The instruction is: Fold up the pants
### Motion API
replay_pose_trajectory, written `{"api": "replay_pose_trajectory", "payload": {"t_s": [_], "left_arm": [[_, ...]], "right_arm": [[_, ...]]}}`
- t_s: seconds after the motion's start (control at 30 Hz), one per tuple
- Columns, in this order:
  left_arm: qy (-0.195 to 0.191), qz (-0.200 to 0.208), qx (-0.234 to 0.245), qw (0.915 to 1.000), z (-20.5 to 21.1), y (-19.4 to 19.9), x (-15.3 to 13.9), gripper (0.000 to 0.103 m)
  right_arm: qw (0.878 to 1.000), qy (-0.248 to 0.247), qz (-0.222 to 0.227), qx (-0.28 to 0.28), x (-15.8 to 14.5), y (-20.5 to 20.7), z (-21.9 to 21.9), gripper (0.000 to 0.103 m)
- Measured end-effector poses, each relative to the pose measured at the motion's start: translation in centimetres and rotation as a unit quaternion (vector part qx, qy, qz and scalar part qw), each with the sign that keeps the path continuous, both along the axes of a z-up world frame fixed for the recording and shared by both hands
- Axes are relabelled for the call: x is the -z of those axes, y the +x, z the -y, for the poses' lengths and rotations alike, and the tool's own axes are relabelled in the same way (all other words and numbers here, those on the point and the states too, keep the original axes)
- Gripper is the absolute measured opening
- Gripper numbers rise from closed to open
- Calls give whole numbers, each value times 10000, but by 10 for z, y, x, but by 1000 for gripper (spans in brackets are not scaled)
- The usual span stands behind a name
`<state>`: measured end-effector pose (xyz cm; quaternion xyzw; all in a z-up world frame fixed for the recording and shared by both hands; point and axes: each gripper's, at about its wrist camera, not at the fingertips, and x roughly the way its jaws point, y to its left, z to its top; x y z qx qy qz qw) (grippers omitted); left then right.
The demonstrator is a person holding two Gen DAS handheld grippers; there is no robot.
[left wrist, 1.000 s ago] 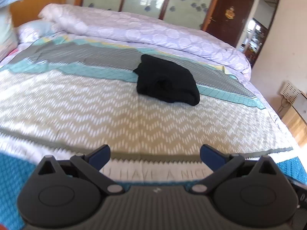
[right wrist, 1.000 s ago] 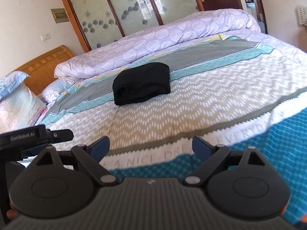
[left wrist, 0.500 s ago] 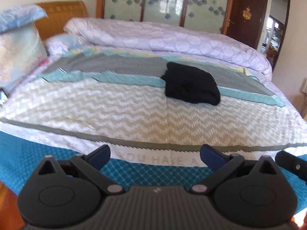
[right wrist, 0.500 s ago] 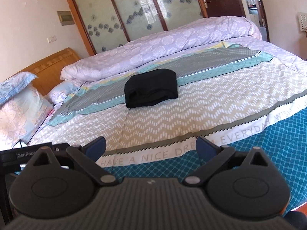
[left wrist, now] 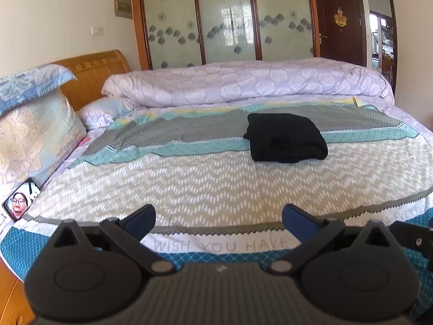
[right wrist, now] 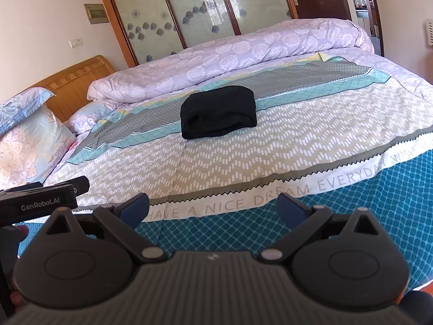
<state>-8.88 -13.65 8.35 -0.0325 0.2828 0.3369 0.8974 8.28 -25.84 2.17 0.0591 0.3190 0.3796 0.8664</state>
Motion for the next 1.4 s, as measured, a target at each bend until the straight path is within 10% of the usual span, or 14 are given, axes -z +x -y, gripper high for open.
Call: {"api": "replay_pose_trajectory", "payload": {"t_s": [0.87,1.4], "left_arm": [[278,117,-289,9991,-9,-14,5,103],[-230,-98,-153,9996,-15,-11,12,103]], "right_arm": [[9910,82,835,1041,-5,-26,4,102],[9955,-137,45,938,7,-18,-7,103]]}}
